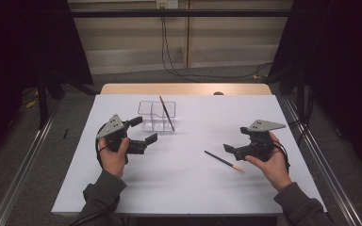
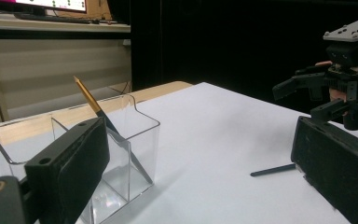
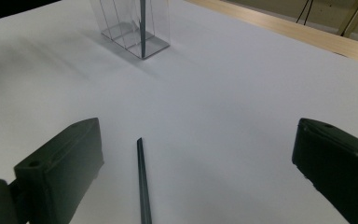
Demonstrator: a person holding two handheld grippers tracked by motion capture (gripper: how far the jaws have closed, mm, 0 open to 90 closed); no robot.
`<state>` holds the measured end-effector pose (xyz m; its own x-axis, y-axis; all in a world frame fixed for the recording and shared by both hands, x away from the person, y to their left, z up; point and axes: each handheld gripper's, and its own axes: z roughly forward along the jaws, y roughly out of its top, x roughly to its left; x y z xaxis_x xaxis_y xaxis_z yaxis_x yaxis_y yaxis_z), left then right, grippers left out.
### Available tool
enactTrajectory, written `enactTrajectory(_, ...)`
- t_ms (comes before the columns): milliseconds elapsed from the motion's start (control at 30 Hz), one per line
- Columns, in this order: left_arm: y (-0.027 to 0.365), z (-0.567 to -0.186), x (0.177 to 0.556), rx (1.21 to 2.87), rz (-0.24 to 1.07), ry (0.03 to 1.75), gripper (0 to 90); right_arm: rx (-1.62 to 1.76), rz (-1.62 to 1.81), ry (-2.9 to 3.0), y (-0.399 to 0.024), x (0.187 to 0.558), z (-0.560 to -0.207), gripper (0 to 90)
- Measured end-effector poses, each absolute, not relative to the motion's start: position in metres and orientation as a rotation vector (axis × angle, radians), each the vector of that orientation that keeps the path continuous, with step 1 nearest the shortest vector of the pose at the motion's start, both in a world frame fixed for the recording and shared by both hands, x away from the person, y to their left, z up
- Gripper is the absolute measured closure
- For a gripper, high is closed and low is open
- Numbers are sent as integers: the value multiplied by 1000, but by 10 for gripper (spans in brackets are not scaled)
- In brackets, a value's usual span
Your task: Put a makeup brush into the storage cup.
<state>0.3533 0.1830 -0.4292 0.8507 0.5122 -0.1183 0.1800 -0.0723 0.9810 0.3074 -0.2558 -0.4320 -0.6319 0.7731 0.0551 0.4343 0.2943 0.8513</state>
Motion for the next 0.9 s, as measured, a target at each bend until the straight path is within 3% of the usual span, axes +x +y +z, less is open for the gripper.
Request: enactTrajectory(900, 181, -430, 352, 1630, 305, 567, 41, 1121, 1018, 2378, -250, 318, -423, 26)
